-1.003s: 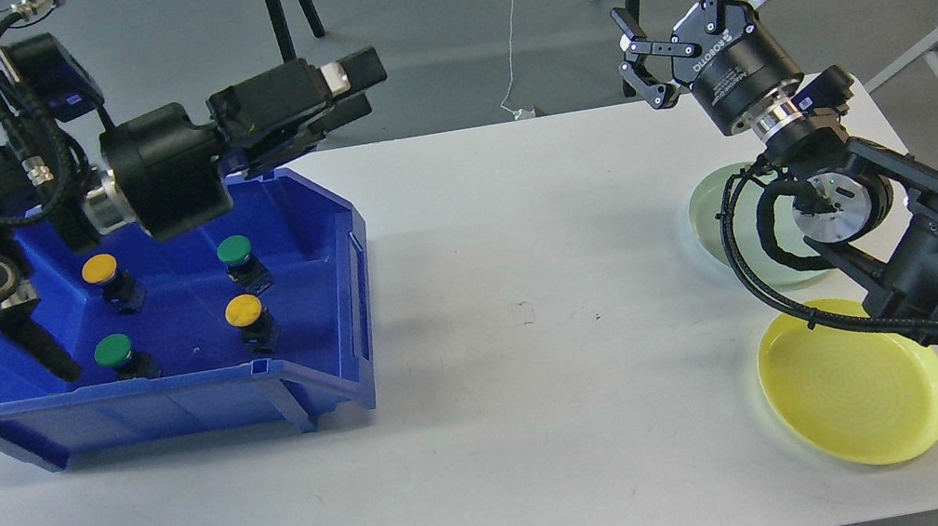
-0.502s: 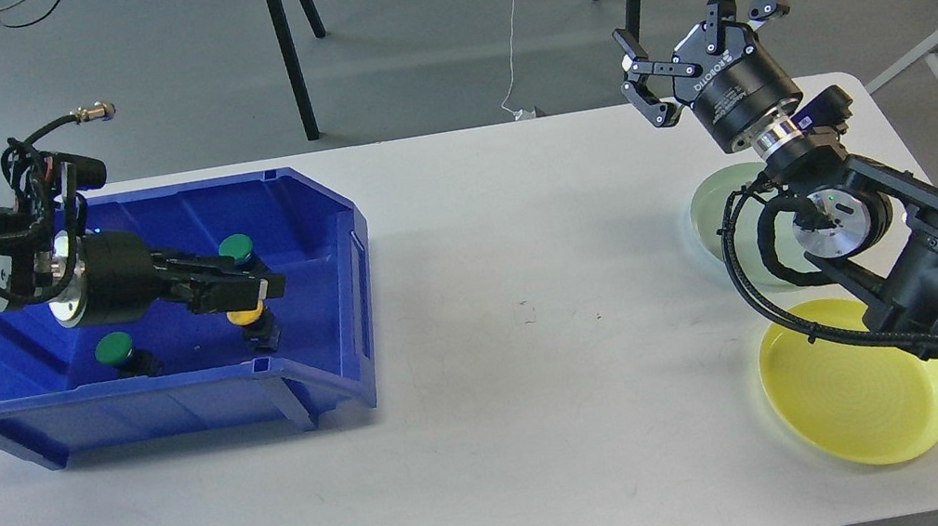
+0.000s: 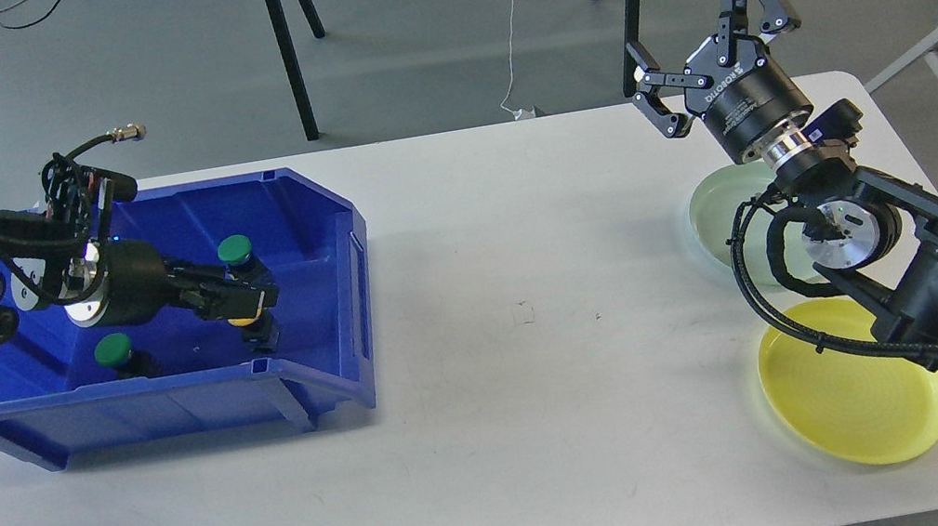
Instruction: Pass button and place on color plate
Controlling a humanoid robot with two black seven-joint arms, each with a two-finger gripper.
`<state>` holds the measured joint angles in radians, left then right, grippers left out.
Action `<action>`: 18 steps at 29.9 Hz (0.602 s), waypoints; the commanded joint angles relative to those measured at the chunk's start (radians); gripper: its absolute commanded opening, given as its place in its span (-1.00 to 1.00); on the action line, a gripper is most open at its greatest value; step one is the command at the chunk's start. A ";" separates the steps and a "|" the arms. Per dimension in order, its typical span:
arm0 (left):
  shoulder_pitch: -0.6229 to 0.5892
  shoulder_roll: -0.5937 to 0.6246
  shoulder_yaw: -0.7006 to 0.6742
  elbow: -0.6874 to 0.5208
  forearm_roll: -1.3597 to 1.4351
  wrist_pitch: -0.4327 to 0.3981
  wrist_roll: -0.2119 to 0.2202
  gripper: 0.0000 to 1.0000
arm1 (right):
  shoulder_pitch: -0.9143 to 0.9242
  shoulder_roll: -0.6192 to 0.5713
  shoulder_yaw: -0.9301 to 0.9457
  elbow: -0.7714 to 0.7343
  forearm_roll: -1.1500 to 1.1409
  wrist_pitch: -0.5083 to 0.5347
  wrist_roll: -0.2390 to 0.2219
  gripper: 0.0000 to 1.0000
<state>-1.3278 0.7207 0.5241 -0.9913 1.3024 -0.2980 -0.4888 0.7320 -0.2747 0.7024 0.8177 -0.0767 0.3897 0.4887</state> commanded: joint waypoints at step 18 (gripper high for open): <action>0.058 -0.049 -0.012 0.034 -0.003 0.023 0.000 0.73 | -0.009 0.000 0.000 0.000 0.000 0.000 0.000 0.99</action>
<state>-1.2747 0.6999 0.5141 -0.9621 1.3001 -0.2747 -0.4886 0.7282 -0.2747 0.7027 0.8177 -0.0767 0.3900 0.4887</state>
